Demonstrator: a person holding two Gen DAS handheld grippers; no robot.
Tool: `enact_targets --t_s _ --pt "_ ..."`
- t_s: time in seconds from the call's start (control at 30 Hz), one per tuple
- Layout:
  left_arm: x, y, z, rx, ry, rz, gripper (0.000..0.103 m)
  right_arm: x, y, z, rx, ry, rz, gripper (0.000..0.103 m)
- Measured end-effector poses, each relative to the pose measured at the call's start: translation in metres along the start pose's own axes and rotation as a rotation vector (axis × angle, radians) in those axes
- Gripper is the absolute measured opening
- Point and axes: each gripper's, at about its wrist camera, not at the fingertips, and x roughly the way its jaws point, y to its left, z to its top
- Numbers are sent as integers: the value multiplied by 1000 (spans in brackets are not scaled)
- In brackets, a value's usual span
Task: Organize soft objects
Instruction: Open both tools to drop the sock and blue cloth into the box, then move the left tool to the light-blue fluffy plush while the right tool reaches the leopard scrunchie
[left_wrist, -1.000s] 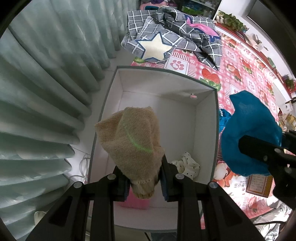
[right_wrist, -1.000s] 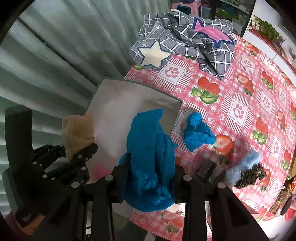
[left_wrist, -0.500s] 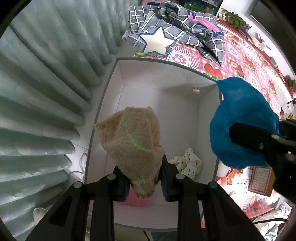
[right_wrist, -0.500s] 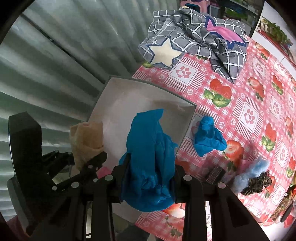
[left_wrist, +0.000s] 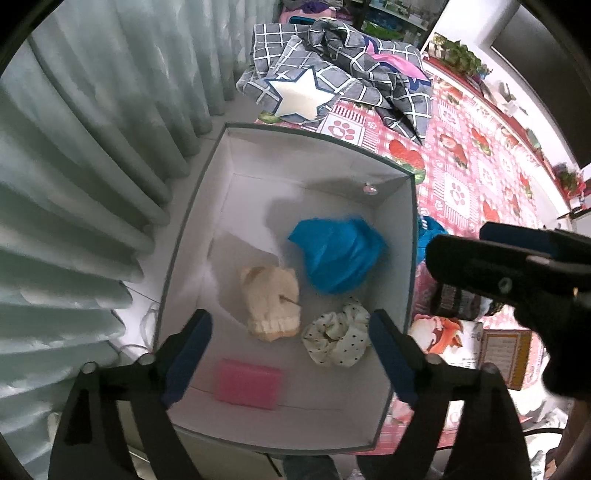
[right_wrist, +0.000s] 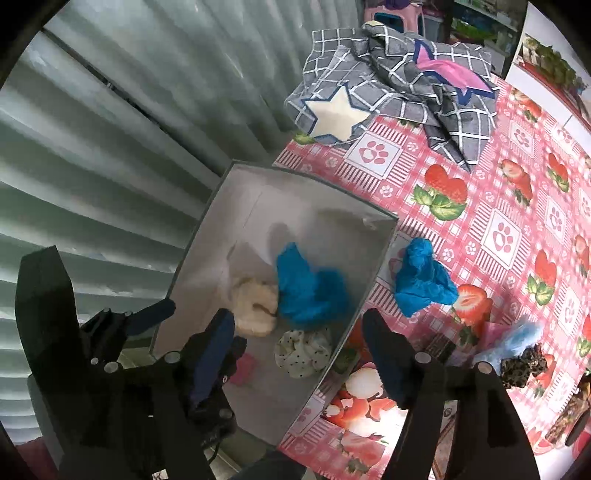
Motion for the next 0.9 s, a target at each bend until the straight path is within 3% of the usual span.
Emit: enact_targets --t_s 0.1,0.13,0.17,0.2,0.53,0.73,0.9 --pt "0 -1 -2 -7 19 -44 103 -4 -9 -3 29 4 -5 73" --pt "1 -2 -2 -7 27 -52 103 -5 -11 -4 38 4 -8 79" --pt "0 -4 -2 -6 31 -59 103 -8 -16 -6 53 -5 -11 92" --pt "-1 -5 -2 -6 29 -63 103 -11 -20 -8 68 -16 -12 94" --pt "-33 -46 3 79 -39 -107 103 -55 -81 -36 249 -47 33 95" --pt "-39 -91 9 176 -38 -140 103 -90 -148 -78 416 -49 12 95" --pt "-27 -134 12 261 -7 -141 103 -110 -216 -117 610 -63 47 95"
